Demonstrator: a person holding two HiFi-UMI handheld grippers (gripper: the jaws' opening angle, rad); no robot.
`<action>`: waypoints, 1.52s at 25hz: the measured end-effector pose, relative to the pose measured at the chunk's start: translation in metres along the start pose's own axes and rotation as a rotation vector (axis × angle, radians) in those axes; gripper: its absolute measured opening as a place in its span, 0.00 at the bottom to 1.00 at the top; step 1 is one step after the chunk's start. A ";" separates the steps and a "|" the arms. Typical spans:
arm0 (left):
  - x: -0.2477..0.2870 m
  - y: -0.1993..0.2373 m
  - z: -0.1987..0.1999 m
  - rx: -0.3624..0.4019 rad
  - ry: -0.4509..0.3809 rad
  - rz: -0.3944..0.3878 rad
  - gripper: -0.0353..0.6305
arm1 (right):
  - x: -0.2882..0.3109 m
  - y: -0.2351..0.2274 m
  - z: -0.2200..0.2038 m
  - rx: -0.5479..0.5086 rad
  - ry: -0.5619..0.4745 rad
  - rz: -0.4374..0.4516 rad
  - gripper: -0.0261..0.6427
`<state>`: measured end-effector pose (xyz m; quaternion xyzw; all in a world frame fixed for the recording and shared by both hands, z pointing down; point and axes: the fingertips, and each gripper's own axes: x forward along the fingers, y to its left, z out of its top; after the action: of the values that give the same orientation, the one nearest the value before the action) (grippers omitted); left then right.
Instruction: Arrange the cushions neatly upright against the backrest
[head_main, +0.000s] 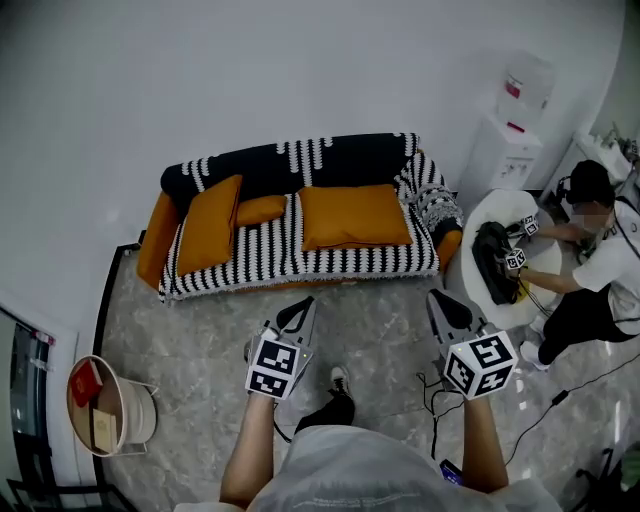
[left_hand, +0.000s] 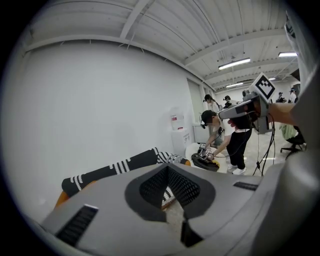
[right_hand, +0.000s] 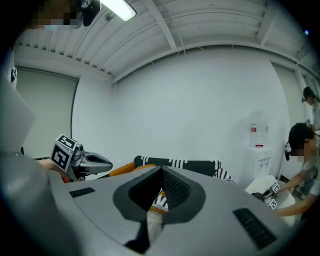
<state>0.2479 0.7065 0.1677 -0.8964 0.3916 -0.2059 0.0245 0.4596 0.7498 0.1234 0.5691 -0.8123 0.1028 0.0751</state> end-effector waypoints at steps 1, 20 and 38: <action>0.010 0.010 0.001 -0.003 -0.001 -0.003 0.05 | 0.012 -0.005 0.003 -0.005 0.009 -0.006 0.04; 0.147 0.153 -0.005 -0.053 0.039 -0.038 0.05 | 0.170 -0.087 0.023 0.025 0.080 -0.110 0.04; 0.257 0.200 -0.046 -0.108 0.173 0.007 0.05 | 0.283 -0.182 -0.013 0.020 0.223 -0.103 0.04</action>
<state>0.2482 0.3904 0.2584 -0.8738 0.4061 -0.2612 -0.0571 0.5341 0.4358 0.2179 0.5958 -0.7676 0.1695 0.1645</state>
